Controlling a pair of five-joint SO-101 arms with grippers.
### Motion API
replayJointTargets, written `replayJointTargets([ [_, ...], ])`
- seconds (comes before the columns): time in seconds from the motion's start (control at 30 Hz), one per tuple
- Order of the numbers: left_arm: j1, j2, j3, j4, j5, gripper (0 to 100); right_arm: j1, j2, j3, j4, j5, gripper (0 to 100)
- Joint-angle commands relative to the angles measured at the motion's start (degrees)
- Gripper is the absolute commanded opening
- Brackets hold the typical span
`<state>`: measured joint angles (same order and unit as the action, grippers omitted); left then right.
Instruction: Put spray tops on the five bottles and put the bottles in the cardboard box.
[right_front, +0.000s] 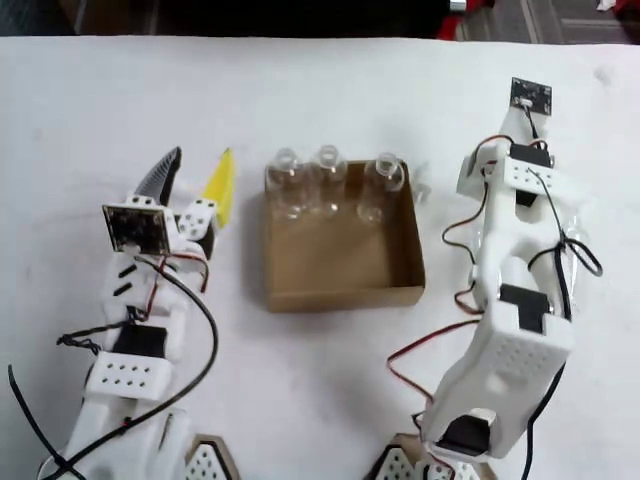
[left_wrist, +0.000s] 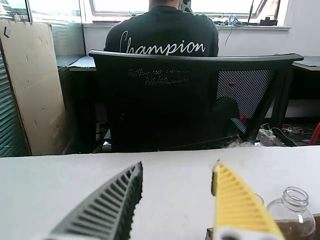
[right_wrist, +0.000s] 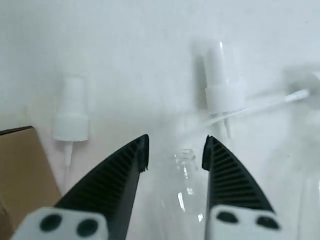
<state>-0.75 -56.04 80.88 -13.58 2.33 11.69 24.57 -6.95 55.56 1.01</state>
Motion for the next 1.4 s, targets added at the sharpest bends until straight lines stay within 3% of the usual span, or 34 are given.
replayJointTargets([
  [0.0,0.13,-2.15,-2.37,-0.09,-0.44,21,0.75,4.18,-8.7,4.53,2.81,15.6],
  [0.47,0.13,-2.15,-2.37,-0.09,-0.44,21,1.8,16.92,-27.34,18.77,7.91,15.0],
  [0.6,0.13,-2.15,-2.37,-0.09,-0.44,21,1.89,18.77,-30.42,20.7,8.18,2.2],
  [0.67,0.13,-2.15,-2.37,-0.09,-0.44,21,1.89,19.21,-31.38,21.32,8.18,2.6],
  [0.83,0.13,-2.15,-2.37,-0.09,-0.44,21,2.15,18.42,-33.05,22.81,8.18,4.5],
  [1.37,0.13,-2.07,-2.37,-0.09,-0.53,21,1.98,5.05,-53.19,42.68,8.26,1.6],
])
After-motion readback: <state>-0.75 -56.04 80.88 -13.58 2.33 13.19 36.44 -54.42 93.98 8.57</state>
